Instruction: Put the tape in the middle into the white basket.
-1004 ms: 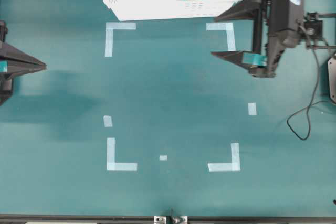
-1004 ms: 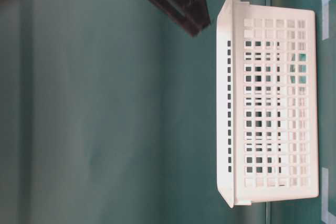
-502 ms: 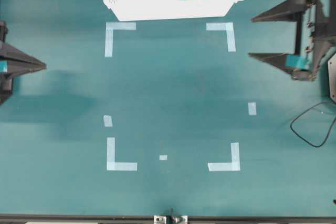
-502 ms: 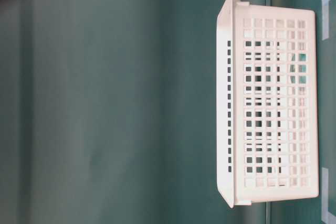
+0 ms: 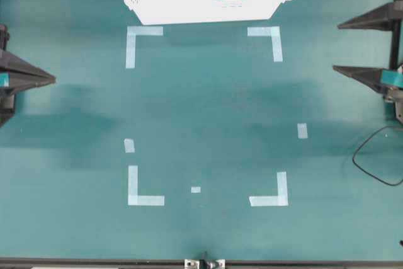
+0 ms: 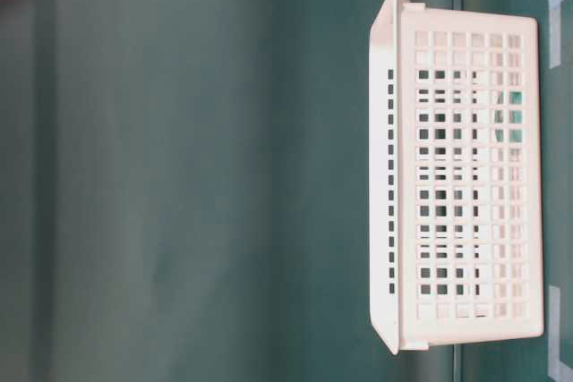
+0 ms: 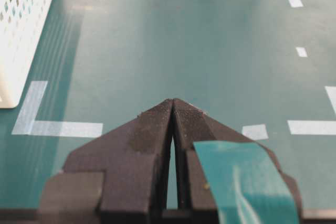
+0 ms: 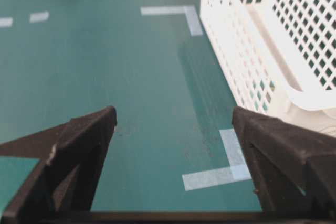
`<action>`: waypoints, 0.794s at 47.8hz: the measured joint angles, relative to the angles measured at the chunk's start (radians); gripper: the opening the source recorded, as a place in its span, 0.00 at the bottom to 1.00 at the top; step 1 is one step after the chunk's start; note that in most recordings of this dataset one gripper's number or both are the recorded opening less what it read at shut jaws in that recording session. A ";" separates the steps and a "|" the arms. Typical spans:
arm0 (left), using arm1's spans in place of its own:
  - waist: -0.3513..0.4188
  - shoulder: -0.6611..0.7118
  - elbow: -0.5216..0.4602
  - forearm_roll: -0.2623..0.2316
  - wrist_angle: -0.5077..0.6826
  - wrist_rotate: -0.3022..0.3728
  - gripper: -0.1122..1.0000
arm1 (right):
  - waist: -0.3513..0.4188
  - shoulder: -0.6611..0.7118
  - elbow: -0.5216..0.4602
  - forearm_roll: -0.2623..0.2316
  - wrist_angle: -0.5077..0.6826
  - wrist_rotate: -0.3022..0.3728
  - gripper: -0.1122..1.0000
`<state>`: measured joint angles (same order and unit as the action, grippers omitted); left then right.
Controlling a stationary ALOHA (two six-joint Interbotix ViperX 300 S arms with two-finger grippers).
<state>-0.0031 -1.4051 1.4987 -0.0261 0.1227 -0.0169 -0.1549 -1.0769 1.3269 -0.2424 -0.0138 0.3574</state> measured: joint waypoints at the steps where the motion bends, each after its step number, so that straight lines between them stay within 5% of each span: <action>1: 0.000 0.000 0.000 0.000 0.000 0.000 0.00 | 0.000 -0.015 0.005 0.000 0.006 0.000 0.98; 15: 0.000 0.000 0.000 0.000 0.000 0.000 0.00 | 0.000 -0.130 0.049 0.000 0.120 0.020 0.98; 38: 0.000 -0.002 0.000 0.000 0.000 0.000 0.00 | 0.000 -0.132 0.121 0.000 0.123 0.023 0.98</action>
<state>-0.0031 -1.4067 1.4987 -0.0261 0.1227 -0.0169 -0.1549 -1.2088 1.4481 -0.2424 0.1089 0.3804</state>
